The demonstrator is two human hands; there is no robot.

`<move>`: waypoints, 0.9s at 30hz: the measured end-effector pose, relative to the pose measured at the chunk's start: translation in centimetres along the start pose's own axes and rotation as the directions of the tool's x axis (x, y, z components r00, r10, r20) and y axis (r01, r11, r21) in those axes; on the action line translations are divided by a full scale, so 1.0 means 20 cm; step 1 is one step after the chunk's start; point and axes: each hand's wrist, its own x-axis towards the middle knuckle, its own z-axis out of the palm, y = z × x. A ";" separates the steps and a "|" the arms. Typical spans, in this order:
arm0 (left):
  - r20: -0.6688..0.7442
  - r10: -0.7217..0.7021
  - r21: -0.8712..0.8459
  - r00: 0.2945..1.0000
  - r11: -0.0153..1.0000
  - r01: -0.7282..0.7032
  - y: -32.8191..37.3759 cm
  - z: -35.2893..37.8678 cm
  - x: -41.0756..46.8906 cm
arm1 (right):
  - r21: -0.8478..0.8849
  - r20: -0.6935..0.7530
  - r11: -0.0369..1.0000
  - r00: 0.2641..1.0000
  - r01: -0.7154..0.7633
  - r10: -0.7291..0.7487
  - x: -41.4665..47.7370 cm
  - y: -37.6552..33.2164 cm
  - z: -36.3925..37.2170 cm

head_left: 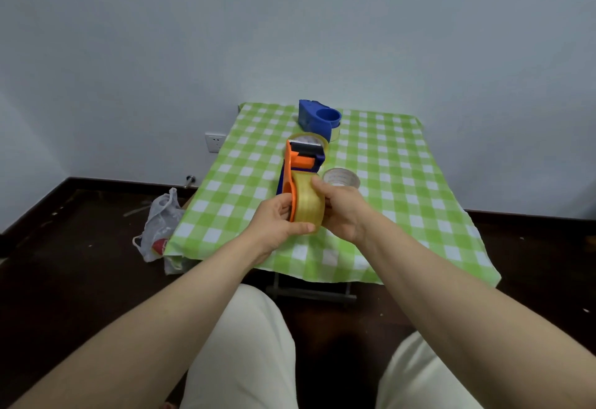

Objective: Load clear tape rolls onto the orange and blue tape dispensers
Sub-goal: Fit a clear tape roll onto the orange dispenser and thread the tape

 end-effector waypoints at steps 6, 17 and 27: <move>-0.071 -0.173 -0.198 0.982 0.968 0.156 0.05 0.00 0.03 | 0.033 0.079 0.997 0.995 0.064 -0.066 0.01 0.06 0.00; -0.184 -0.180 -0.268 0.966 0.955 0.126 0.04 0.05 0.06 | 0.021 0.123 0.996 0.988 0.087 -0.089 0.02 0.07 0.00; -0.140 -0.142 -0.153 0.980 0.981 0.120 0.01 0.04 0.03 | 0.011 0.014 0.999 0.999 0.031 -0.032 0.03 0.04 0.05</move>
